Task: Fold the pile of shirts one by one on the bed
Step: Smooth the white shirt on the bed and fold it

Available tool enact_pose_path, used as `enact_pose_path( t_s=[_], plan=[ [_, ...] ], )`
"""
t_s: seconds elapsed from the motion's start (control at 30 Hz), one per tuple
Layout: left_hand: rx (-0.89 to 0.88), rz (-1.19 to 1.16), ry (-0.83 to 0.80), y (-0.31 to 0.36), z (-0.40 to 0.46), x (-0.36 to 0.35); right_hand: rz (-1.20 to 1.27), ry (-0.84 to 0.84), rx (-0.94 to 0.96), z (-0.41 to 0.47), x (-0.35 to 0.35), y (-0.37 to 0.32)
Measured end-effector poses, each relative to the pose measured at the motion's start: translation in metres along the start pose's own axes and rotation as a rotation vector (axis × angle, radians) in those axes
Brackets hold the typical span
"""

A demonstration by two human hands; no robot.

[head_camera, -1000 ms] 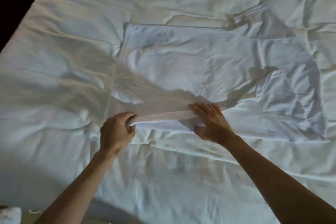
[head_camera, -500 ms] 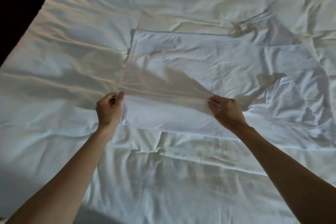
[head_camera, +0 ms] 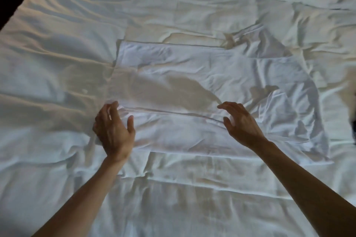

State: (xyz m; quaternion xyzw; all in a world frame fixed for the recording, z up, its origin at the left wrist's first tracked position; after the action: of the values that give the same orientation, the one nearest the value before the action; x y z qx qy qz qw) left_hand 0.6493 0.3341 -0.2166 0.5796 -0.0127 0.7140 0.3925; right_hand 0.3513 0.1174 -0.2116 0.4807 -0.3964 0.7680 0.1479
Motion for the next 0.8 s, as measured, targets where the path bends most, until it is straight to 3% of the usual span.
enact_pose_path(
  t_s=[0.07,0.13,0.27,0.33,0.5,0.67,0.8],
  plan=[
    [-0.228,-0.044,0.0,0.059,-0.034,-0.007,-0.073,0.043,-0.021,0.002,0.024,0.033],
    [-0.385,-0.153,-0.111,0.12,-0.074,-0.029,-0.166,0.025,-0.091,0.002,0.046,0.075],
    [-0.607,-0.276,-0.334,0.198,-0.131,-0.078,-0.353,-0.223,-0.123,-0.005,0.063,0.137],
    [-0.628,-0.255,-0.384,0.211,-0.136,-0.096,-0.413,-0.267,-0.064,-0.003,0.062,0.154],
    [-0.678,-0.179,-0.443,0.218,-0.127,-0.115,-0.416,-0.16,0.058,0.027,0.062,0.158],
    [-0.715,-0.239,-0.408,0.22,-0.118,-0.115,-0.488,-0.316,0.117,0.071,0.073,0.158],
    [-0.626,-0.239,-0.419,0.223,-0.114,-0.118,-0.407,0.071,0.005,0.071,0.092,0.154]
  ],
)
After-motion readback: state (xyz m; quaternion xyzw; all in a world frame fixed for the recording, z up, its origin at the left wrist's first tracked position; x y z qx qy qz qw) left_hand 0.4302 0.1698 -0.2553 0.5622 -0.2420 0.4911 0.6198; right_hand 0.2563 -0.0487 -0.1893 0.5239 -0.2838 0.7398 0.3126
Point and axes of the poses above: each hand's wrist, its own z-axis towards the middle knuckle, its own x-axis out of the back of the hand, y = z × x, the point moved 7 cm from there along z, towards the middle knuckle, and after that the axes turned 12 degrees about y, right-handed, at the moved point
